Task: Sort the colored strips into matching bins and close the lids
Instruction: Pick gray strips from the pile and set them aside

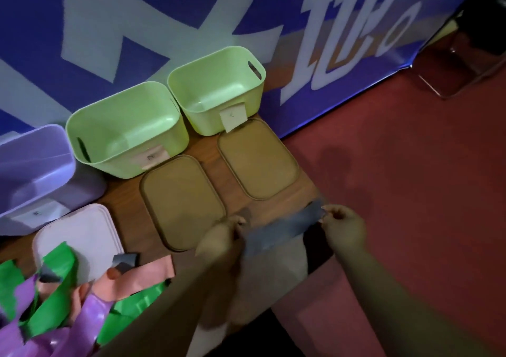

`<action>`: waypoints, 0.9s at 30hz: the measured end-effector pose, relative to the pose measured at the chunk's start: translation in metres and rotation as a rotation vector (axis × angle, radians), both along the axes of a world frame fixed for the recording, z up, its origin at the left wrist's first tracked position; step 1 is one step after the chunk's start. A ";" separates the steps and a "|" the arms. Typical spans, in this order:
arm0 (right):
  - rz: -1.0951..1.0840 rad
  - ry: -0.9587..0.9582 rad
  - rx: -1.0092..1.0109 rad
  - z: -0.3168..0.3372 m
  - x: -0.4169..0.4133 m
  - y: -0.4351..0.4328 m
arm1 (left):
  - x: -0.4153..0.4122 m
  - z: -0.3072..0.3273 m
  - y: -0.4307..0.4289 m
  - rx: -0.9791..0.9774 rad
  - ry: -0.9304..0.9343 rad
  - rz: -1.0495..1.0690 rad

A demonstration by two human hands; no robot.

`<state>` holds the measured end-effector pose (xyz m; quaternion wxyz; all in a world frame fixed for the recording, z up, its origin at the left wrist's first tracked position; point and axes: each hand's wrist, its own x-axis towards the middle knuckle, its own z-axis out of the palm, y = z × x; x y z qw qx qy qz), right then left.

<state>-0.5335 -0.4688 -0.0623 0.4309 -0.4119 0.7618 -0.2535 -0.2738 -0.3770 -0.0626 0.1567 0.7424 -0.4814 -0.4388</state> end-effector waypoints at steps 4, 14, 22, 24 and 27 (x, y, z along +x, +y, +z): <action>0.077 0.123 0.000 -0.010 -0.018 -0.005 | -0.004 -0.009 0.003 0.000 -0.256 -0.163; 0.638 0.259 -0.334 0.014 0.048 0.044 | 0.028 0.005 0.060 -0.109 -0.237 -0.024; 1.137 0.185 -0.277 0.002 0.167 0.091 | 0.105 0.025 0.140 -0.155 -0.483 0.274; 1.182 0.193 -0.292 0.004 0.195 0.102 | 0.127 0.024 0.158 -0.138 -0.541 0.336; 1.234 0.186 -0.306 0.006 0.234 0.115 | 0.153 0.026 0.178 -0.071 -0.612 0.345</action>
